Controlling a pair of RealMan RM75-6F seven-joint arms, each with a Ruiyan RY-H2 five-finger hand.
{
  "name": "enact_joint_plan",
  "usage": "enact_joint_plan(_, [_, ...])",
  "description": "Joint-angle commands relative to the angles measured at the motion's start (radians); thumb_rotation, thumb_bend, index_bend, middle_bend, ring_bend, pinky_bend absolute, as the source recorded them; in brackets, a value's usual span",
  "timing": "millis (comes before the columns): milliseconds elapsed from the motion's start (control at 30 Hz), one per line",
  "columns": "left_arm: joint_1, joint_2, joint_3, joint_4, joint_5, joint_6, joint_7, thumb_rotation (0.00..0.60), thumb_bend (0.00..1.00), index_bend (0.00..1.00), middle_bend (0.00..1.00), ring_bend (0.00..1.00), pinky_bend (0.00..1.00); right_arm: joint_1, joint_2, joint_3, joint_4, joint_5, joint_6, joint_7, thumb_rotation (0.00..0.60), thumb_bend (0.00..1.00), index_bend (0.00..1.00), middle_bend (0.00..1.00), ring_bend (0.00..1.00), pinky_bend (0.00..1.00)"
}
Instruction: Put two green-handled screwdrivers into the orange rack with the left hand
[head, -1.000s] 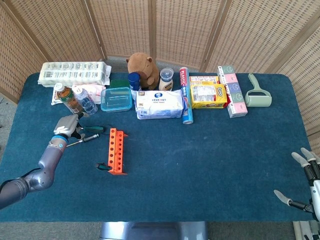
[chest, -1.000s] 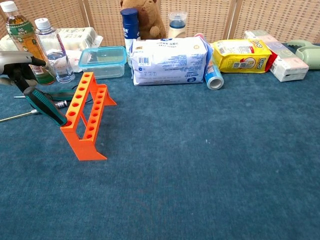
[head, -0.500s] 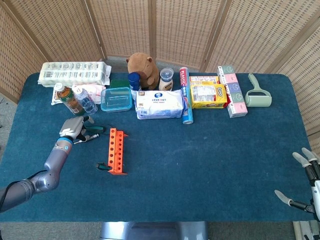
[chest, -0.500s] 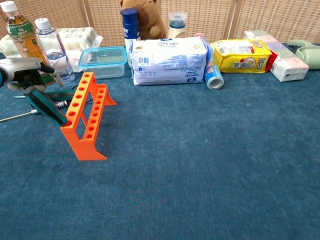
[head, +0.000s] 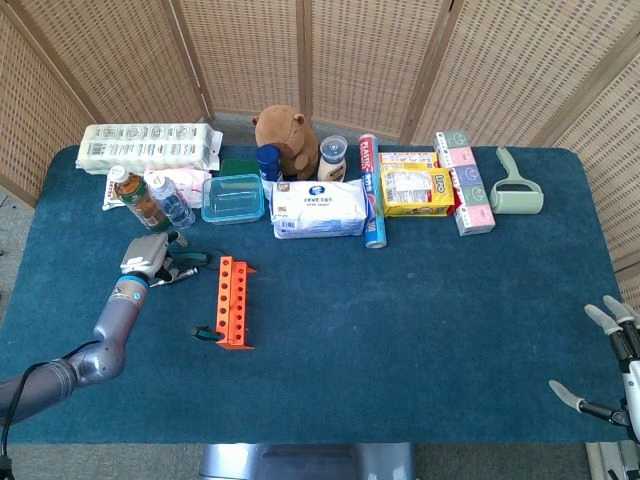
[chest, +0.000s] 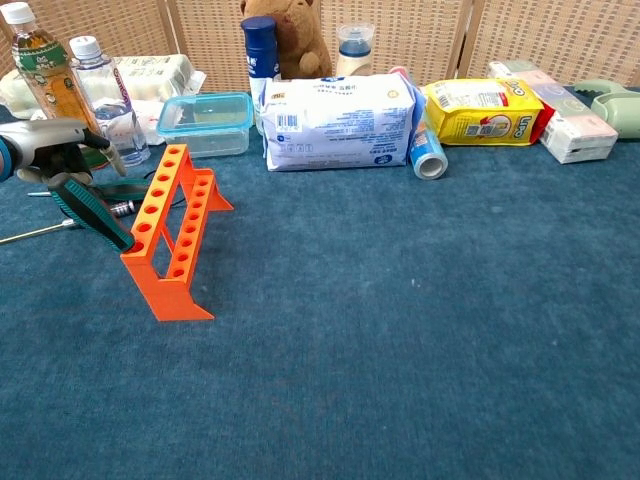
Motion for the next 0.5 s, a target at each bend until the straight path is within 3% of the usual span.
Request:
enact_joint_plan(33, [0.002,-0.018,-0.006,0.013,0.013,0.004,0.001,0.6,0.33,0.32,0.94,0.89,0.95,0.0,0.0,0.0,0.0,0.001,0.0,0.002,0.497,0.0,0.14,0.06,0.0,0.0])
enact_joint_plan(500, [0.005,-0.04,-0.023,0.014,0.014,0.029,0.042,0.6,0.35,0.33,0.94,0.89,0.95,-0.002,0.005,-0.001,0.002,-0.003,0.004,0.013,0.5,0.0,0.14,0.05,0.0,0.0])
